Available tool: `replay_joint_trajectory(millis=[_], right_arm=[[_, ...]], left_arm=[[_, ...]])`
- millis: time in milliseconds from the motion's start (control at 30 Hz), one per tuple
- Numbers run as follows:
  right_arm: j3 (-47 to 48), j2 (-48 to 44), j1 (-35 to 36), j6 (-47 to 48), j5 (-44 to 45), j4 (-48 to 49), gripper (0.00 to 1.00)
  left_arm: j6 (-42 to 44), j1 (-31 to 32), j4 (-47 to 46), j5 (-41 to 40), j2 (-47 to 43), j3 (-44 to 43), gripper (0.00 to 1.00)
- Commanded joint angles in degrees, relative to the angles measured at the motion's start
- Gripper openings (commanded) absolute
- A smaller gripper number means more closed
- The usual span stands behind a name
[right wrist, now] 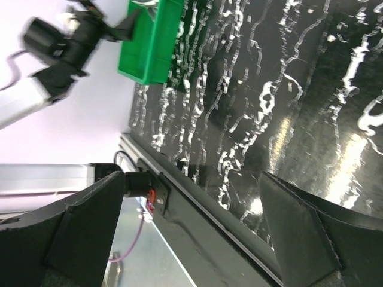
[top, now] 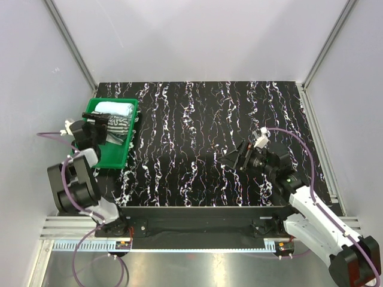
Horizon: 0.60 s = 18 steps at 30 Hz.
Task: Roll the towels
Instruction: Place the rolled towel into the container
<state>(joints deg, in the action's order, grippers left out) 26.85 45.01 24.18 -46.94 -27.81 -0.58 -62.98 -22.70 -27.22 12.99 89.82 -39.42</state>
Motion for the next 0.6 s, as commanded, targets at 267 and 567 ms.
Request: replay_joint_trajectory(millis=[267,567], right_arm=[[6.28,-2.47,0.25,7.73,2.41,-9.61,1.0],[10.41,-4.67,0.43,13.63,4.53,-15.68,1.0]], left_arm=[[14.45,-1.47,27.03,-6.64,-25.38,-0.67,0.99],[31.06,4.39,13.7,-18.61,-52.7,20.77,0.97]])
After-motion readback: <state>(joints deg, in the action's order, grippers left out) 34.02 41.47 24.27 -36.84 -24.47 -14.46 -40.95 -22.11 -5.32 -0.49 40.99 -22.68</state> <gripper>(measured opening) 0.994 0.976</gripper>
